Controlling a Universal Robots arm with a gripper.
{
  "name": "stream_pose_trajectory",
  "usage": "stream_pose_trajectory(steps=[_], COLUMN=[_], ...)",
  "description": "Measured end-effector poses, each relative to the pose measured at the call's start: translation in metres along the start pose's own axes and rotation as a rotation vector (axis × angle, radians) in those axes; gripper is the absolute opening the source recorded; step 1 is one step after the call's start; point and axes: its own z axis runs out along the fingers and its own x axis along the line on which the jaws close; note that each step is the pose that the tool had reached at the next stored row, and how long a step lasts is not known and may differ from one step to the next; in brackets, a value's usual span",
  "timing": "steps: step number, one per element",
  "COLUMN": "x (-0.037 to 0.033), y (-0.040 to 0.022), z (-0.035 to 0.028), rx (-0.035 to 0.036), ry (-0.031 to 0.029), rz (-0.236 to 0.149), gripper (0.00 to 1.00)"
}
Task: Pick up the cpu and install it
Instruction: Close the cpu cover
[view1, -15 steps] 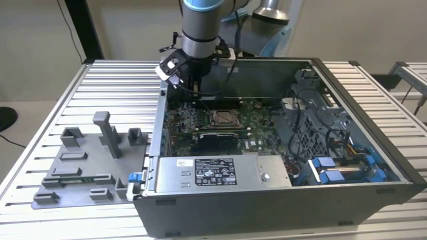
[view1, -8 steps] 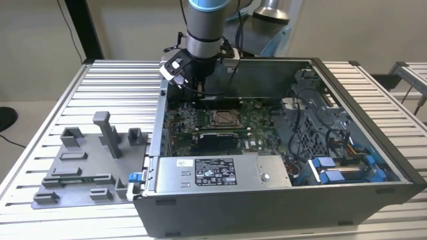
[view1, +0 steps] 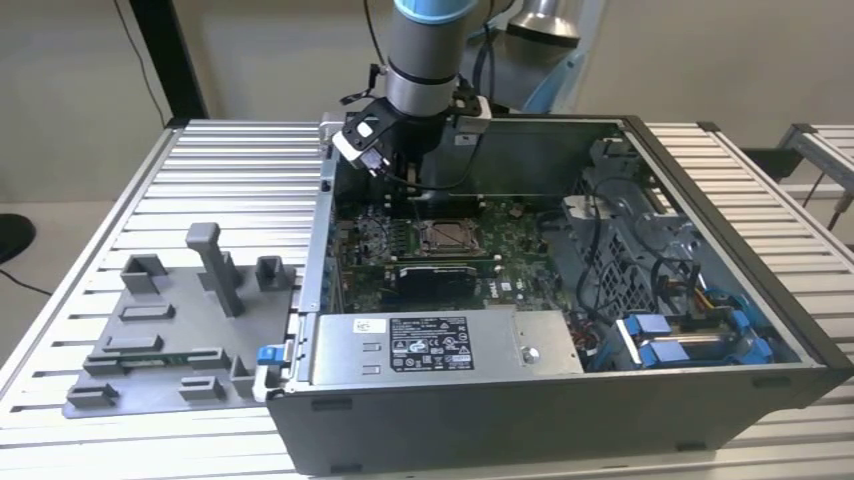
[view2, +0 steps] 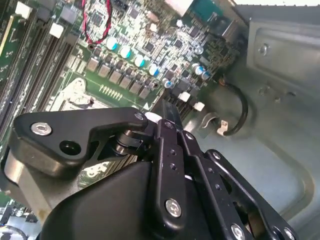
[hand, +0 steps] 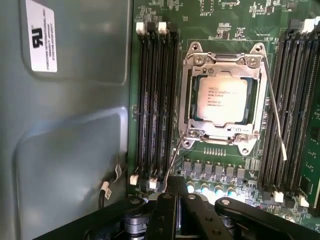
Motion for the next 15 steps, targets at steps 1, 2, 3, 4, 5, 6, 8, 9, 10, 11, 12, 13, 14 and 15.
stream_pose_trajectory(steps=[1, 2, 3, 4, 5, 6, 8, 9, 10, 11, 12, 13, 14, 15], x=[0.0001, 0.0, 0.0, -0.0001, -0.0001, -0.0002, -0.0003, -0.0003, -0.0004, -0.0004, -0.0005, -0.0005, -0.0004, -0.0004], y=[0.0001, 0.0008, 0.0022, 0.0036, 0.005, 0.0064, 0.0097, 0.0116, 0.0133, 0.0152, 0.0173, 0.0189, 0.0199, 0.0202], z=[-0.0001, -0.0003, -0.0005, -0.0007, -0.0009, -0.0011, -0.0017, -0.0021, -0.0024, -0.0028, -0.0033, -0.0037, -0.004, -0.0043], rx=[-0.0001, 0.0001, 0.0002, 0.0001, 0.0, 0.0001, 0.0, 0.0, 0.0, 0.0, 0.0, 0.0, -0.0002, -0.0001], ry=[0.0, -0.0001, 0.0002, 0.0005, 0.0009, 0.0012, 0.0021, 0.0026, 0.003, 0.0033, 0.0036, 0.0039, 0.0042, 0.0042], rz=[0.0, 0.0, 0.0, 0.0, 0.0, 0.0, 0.0, 0.0, 0.0, 0.0, 0.0, 0.0, 0.0, 0.0], gripper=[0.0, 0.0, 0.0, 0.0, 0.0, 0.0, 0.0, 0.0, 0.0, 0.0, 0.0, 0.0, 0.0, 0.0])
